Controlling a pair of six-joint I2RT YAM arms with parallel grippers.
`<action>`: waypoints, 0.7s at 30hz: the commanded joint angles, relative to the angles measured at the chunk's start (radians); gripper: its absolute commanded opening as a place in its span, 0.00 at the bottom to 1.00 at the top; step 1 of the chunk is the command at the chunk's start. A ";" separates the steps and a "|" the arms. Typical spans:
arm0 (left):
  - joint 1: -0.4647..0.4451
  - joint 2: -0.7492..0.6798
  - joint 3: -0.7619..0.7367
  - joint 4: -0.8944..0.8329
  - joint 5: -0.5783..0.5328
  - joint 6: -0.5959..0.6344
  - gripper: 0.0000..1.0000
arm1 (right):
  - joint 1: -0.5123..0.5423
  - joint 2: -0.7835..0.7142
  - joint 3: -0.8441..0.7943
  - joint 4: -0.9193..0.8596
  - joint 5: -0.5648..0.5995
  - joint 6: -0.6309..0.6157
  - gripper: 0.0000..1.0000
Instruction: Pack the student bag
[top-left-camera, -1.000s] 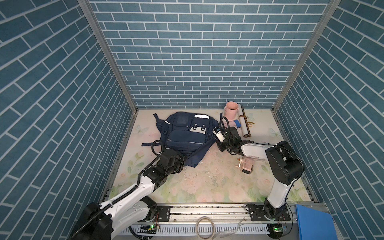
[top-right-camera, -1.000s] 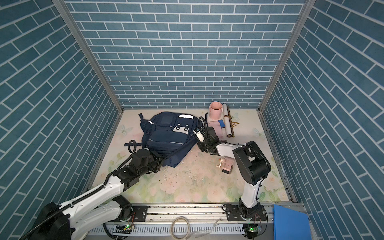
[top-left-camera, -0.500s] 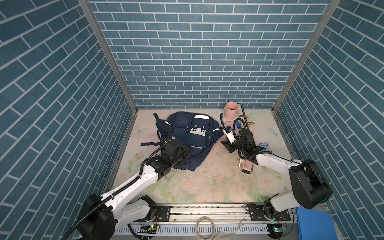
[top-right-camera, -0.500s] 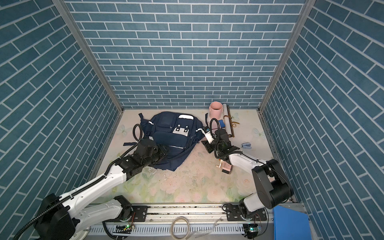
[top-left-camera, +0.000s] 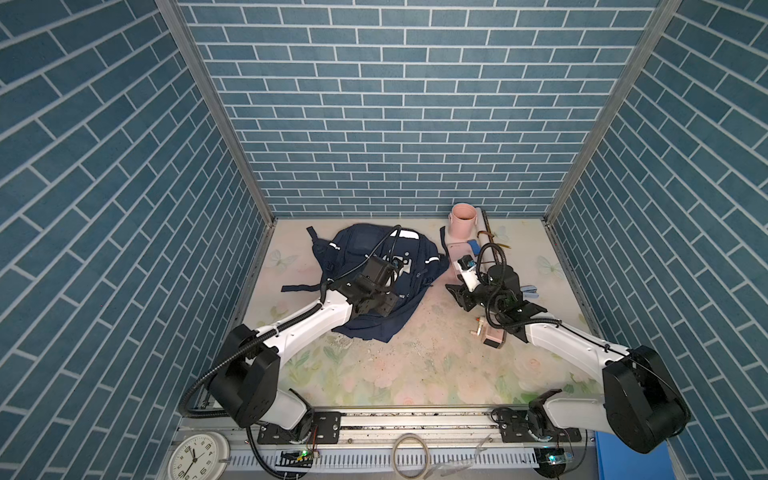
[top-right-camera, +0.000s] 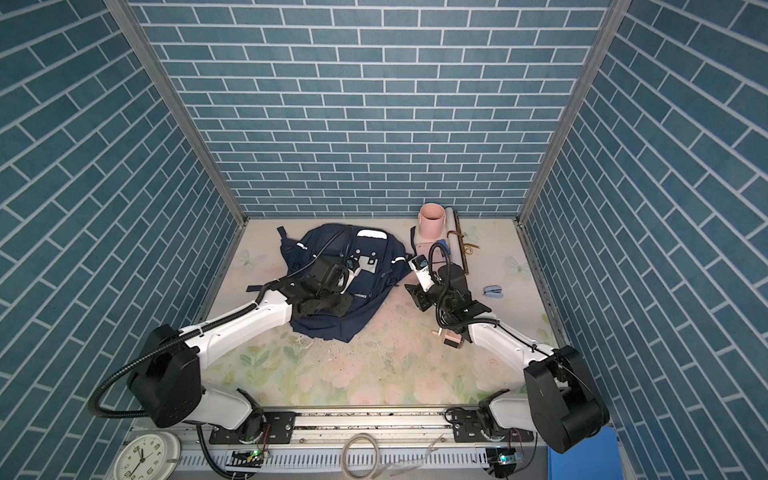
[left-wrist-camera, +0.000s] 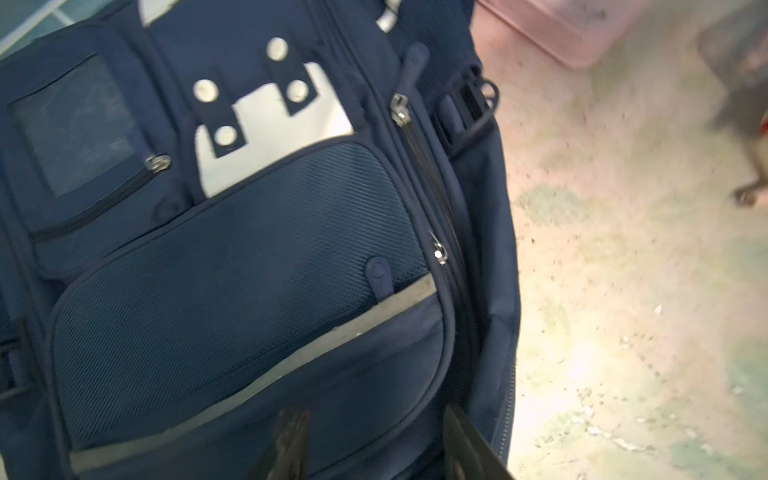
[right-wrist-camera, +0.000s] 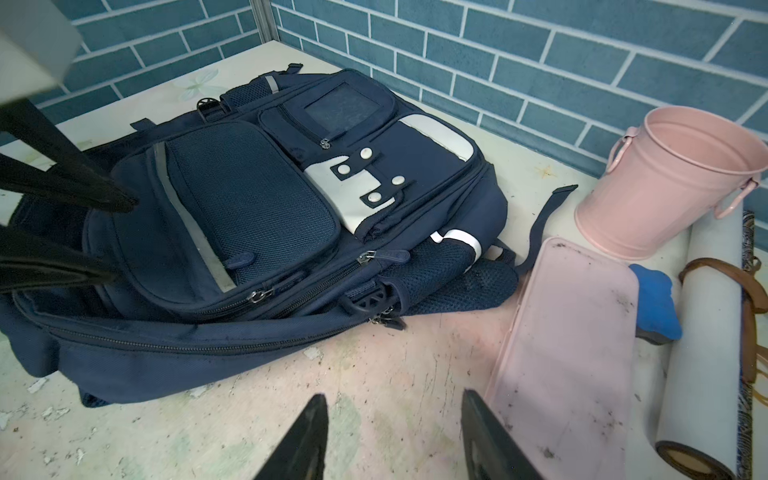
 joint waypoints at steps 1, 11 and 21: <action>-0.031 0.037 0.026 0.013 0.002 0.098 0.57 | 0.002 -0.014 -0.026 -0.008 0.024 0.029 0.53; -0.088 0.189 0.073 0.087 -0.153 0.000 0.61 | 0.002 0.016 -0.031 0.001 0.045 0.045 0.55; -0.106 0.156 0.048 0.144 -0.294 -0.086 0.61 | 0.003 0.016 -0.040 0.006 0.050 0.052 0.55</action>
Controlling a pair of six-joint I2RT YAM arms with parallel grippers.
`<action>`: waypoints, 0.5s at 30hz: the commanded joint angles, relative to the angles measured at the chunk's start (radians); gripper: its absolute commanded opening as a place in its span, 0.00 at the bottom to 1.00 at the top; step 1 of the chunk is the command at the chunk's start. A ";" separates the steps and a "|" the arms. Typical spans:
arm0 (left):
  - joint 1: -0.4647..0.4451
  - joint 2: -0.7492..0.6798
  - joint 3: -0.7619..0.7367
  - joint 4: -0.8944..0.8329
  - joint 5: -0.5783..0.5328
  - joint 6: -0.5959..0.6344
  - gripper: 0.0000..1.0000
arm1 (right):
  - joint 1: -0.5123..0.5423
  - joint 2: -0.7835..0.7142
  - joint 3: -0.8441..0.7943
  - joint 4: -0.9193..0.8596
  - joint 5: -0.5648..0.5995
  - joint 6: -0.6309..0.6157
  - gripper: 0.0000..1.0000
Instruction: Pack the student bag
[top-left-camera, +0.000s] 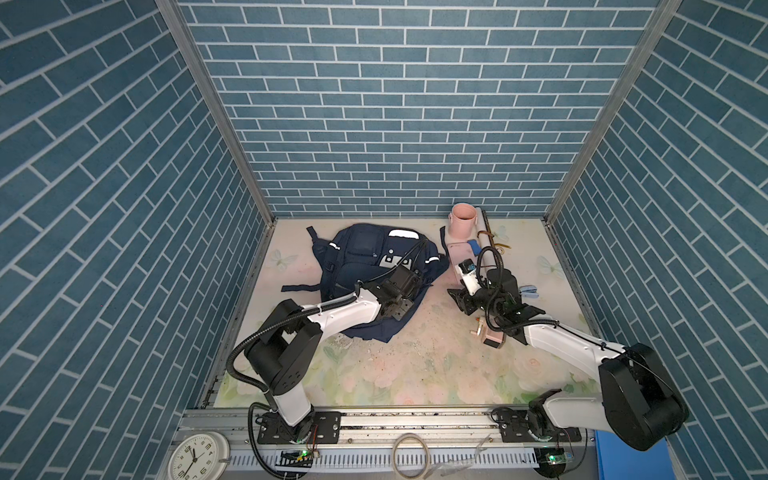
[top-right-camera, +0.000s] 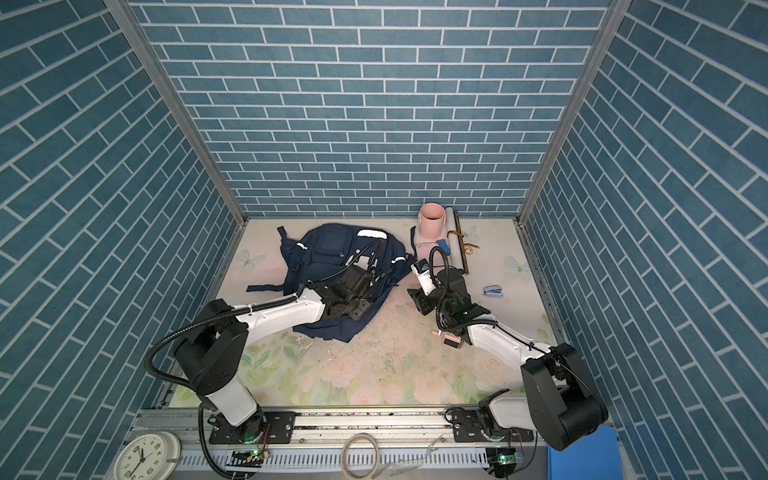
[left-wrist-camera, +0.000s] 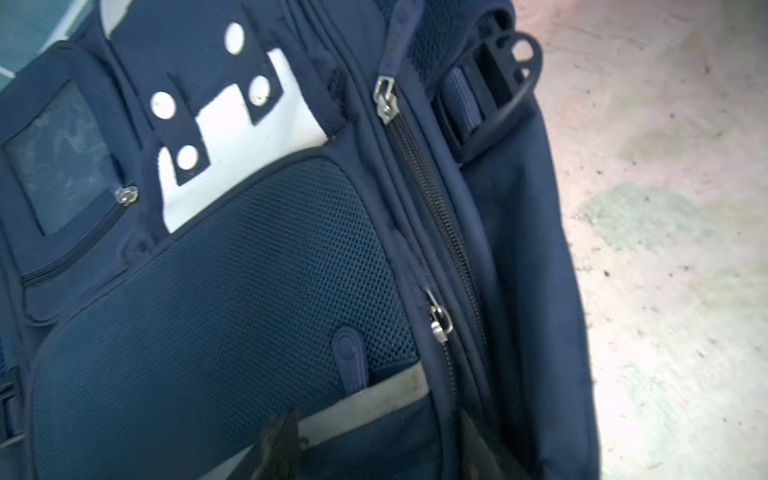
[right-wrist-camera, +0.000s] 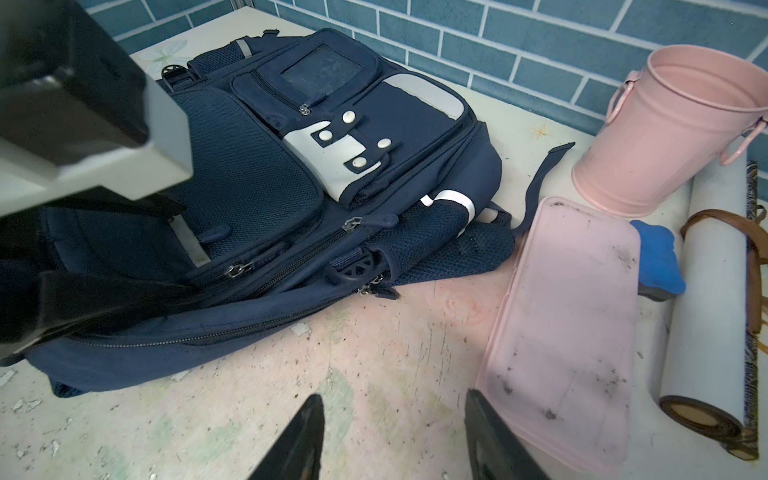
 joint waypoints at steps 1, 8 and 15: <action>-0.004 -0.042 -0.012 0.041 -0.063 -0.013 0.61 | 0.003 0.004 -0.013 0.011 0.009 0.026 0.55; -0.005 0.040 0.009 -0.011 -0.004 0.021 0.62 | 0.003 0.005 -0.015 0.022 -0.008 0.037 0.55; -0.005 0.073 -0.013 -0.024 -0.032 0.022 0.63 | 0.003 -0.013 -0.028 0.015 -0.013 0.034 0.55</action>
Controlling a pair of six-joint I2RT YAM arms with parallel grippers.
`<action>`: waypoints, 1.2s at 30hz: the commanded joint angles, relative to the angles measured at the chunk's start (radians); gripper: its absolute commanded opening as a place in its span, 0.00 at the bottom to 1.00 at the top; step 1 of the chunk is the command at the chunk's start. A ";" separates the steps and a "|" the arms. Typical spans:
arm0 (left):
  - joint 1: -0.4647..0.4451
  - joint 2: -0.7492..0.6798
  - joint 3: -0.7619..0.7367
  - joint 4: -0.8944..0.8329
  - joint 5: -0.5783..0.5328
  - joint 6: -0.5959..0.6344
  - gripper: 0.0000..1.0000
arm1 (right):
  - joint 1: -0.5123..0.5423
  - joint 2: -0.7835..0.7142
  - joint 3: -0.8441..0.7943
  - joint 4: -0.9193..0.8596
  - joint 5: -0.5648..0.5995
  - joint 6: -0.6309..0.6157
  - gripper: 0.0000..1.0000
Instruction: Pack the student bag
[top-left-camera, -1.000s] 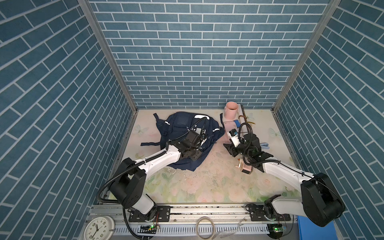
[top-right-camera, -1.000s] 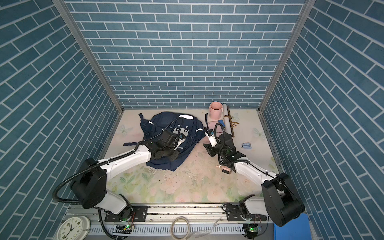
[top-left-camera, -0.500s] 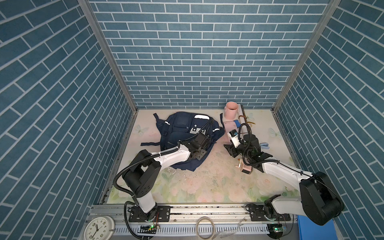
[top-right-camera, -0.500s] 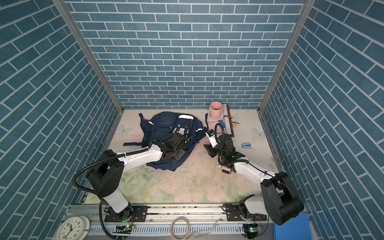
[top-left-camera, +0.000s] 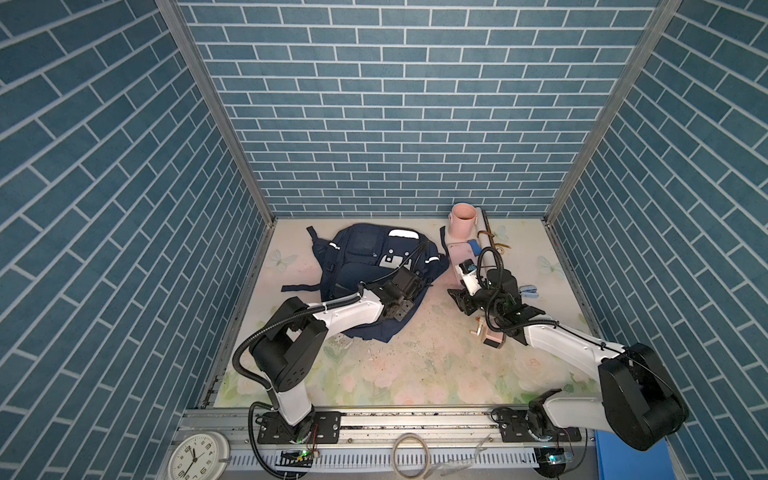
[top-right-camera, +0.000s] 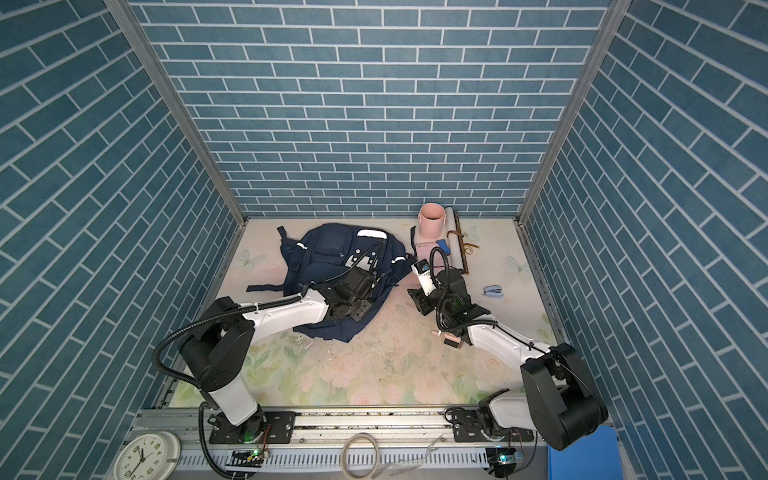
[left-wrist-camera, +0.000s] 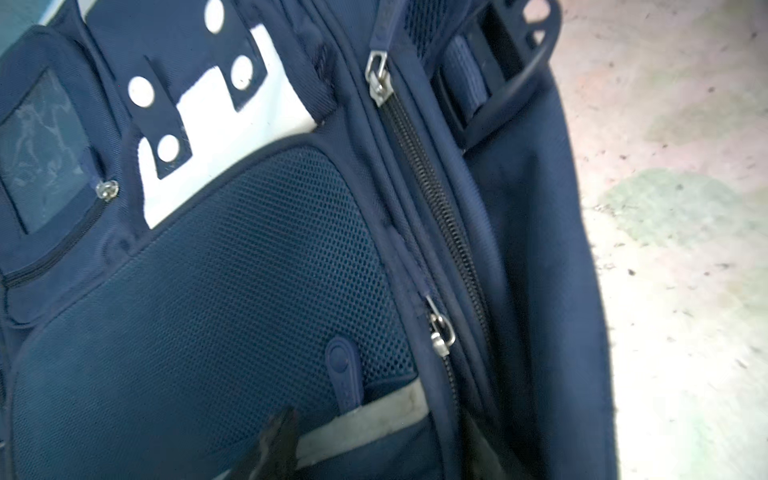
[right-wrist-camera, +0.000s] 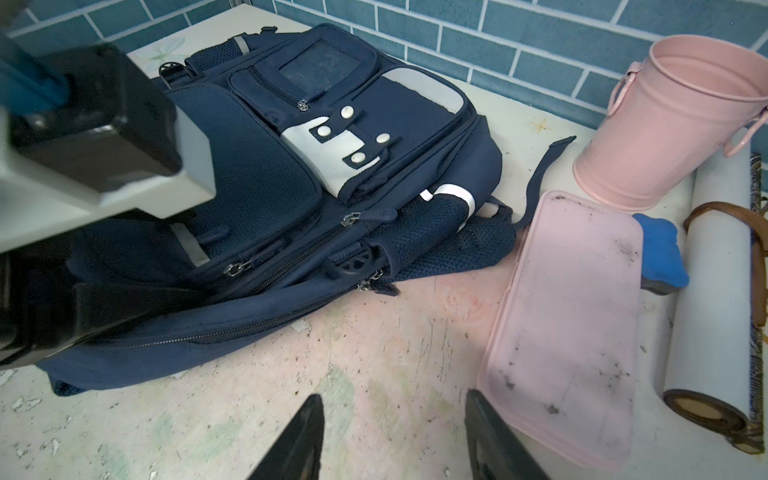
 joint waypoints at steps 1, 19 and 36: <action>-0.002 0.024 -0.013 -0.036 -0.033 0.004 0.63 | 0.003 -0.015 -0.014 0.008 -0.010 0.028 0.55; 0.010 -0.175 0.102 -0.081 -0.068 0.087 0.00 | 0.006 0.001 0.039 0.001 -0.082 0.046 0.50; 0.025 -0.309 0.178 -0.136 0.018 0.188 0.00 | 0.131 0.274 0.359 0.041 -0.139 0.096 0.49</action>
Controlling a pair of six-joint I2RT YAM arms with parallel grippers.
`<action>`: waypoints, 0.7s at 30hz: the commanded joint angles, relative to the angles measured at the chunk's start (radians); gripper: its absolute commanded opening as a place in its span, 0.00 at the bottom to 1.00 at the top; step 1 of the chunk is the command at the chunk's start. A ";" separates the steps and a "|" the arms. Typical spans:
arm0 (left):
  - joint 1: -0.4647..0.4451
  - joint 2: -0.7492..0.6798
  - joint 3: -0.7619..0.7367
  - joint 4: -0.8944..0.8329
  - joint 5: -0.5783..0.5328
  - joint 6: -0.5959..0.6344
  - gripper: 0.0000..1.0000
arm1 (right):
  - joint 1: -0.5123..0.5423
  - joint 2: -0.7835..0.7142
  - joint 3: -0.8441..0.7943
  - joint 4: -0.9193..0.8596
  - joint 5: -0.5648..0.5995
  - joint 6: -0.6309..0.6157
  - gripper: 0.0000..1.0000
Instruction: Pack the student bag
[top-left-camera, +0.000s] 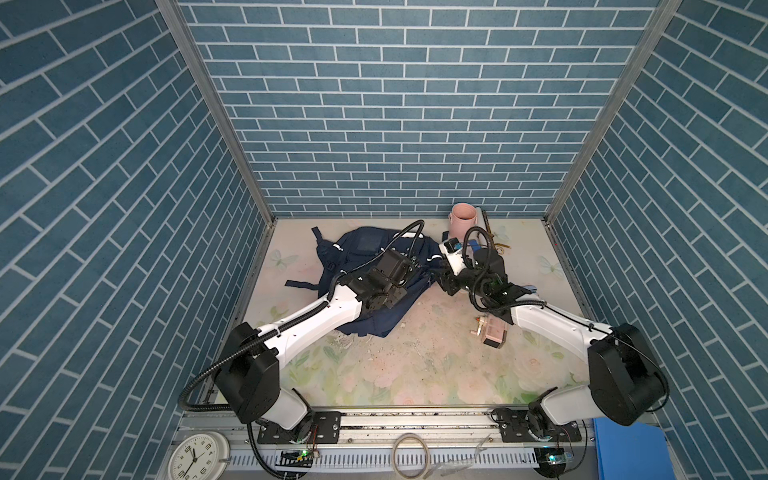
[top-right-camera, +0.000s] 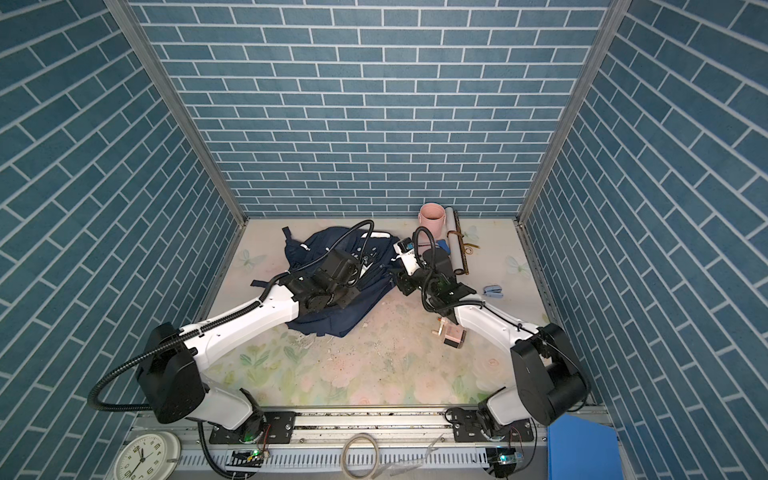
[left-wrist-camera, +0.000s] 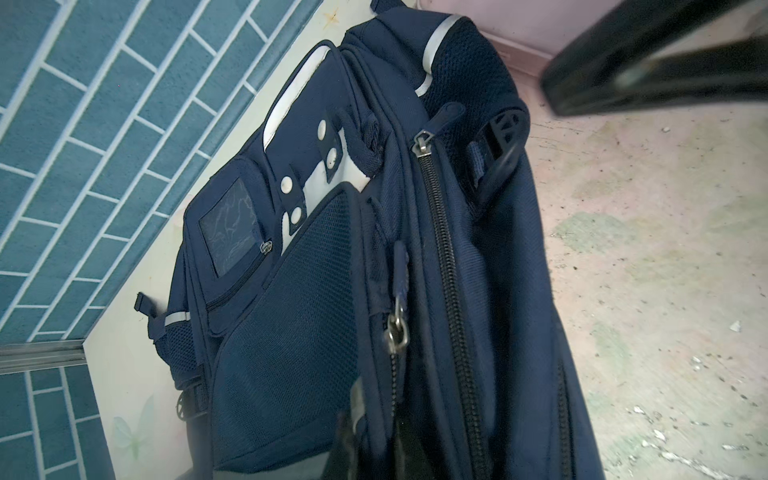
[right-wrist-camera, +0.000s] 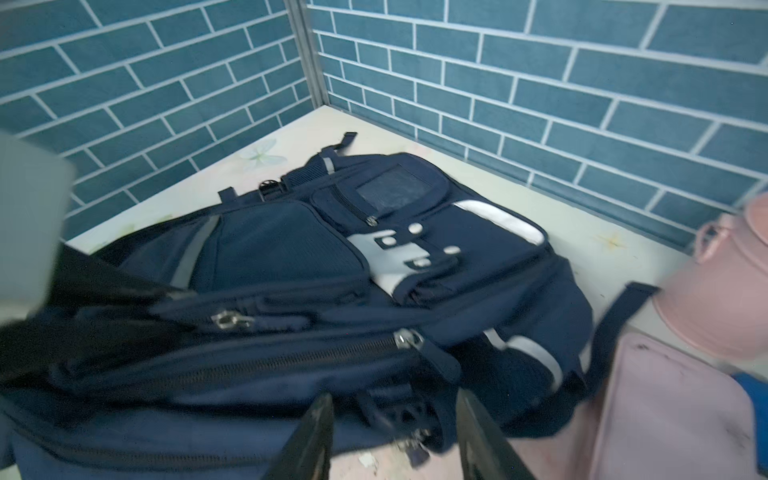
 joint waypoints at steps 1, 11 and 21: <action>0.009 -0.061 0.061 0.073 0.016 0.018 0.00 | 0.027 0.087 0.039 0.019 -0.041 0.023 0.48; 0.100 -0.175 0.025 0.077 0.165 0.053 0.00 | 0.037 0.039 -0.107 0.087 -0.007 -0.071 0.51; 0.119 -0.263 -0.065 0.107 0.250 0.172 0.00 | -0.133 0.056 -0.062 0.085 -0.368 -0.207 0.55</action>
